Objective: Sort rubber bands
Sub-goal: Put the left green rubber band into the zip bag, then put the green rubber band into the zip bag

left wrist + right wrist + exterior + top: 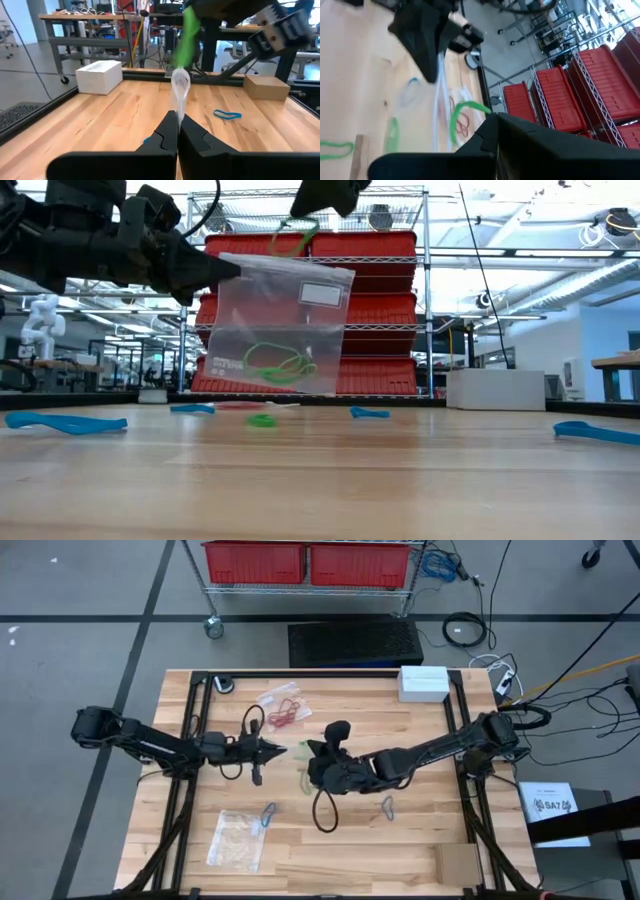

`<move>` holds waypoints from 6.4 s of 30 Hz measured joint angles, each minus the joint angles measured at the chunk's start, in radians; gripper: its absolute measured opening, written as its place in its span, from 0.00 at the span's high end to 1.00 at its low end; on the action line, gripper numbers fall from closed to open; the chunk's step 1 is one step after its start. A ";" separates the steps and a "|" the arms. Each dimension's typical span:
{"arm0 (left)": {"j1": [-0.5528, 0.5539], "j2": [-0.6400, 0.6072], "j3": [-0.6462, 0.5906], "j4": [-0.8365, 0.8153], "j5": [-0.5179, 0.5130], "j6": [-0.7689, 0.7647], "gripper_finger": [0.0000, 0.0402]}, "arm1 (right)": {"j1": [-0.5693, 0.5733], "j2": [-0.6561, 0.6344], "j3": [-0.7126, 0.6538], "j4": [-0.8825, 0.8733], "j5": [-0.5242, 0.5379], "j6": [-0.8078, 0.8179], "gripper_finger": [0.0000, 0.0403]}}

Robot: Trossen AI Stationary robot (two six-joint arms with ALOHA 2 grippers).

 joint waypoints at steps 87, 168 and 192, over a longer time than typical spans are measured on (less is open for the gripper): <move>0.027 0.000 -0.002 0.012 -0.108 0.003 1.00 | -0.036 0.363 0.086 -0.187 -0.470 0.991 0.47; 0.027 -0.001 -0.002 -0.010 -0.100 -0.006 1.00 | -0.061 0.463 0.184 -0.270 -0.529 0.838 0.97; 0.027 -0.001 -0.002 -0.029 -0.074 -0.006 1.00 | -0.049 0.423 0.770 -0.858 -0.124 0.427 1.00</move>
